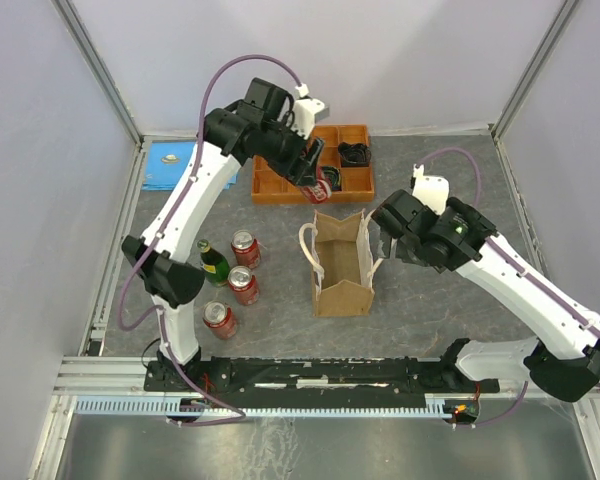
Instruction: Place the beverage into the canvas bag
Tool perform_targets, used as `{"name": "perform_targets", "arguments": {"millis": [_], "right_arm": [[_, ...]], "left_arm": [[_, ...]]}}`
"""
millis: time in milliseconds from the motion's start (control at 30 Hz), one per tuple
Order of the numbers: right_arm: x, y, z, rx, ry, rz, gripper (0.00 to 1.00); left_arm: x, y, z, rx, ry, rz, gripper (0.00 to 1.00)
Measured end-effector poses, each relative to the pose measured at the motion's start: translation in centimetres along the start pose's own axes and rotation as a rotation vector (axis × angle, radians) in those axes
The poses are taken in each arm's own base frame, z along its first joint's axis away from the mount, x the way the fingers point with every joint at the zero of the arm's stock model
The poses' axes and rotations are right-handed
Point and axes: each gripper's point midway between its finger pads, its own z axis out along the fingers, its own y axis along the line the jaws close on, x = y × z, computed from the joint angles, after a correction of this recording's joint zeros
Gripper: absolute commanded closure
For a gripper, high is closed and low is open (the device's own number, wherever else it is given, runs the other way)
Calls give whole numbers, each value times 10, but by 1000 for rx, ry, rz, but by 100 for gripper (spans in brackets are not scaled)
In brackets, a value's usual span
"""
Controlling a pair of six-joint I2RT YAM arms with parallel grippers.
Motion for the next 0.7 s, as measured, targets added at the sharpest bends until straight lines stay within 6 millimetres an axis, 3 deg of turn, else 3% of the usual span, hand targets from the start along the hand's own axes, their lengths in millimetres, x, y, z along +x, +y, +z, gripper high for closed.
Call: {"name": "perform_targets", "arguments": {"millis": [167,367,567,700], "right_arm": [[-2,-2,-1,11,-10,15,1],[-3,-7,-3,15,-19,33,1],[-4,-18,-11,22,-39,67,1],[-4,-31,-17,39,-57,92,1]], "left_arm": [[-23,-62,-21,107,-94,109,97],[-29,-102,-30,168,-131,198,97],[1,-144,-2,230,-50,275,97],[28,-158,20,246,26,296,97]]}}
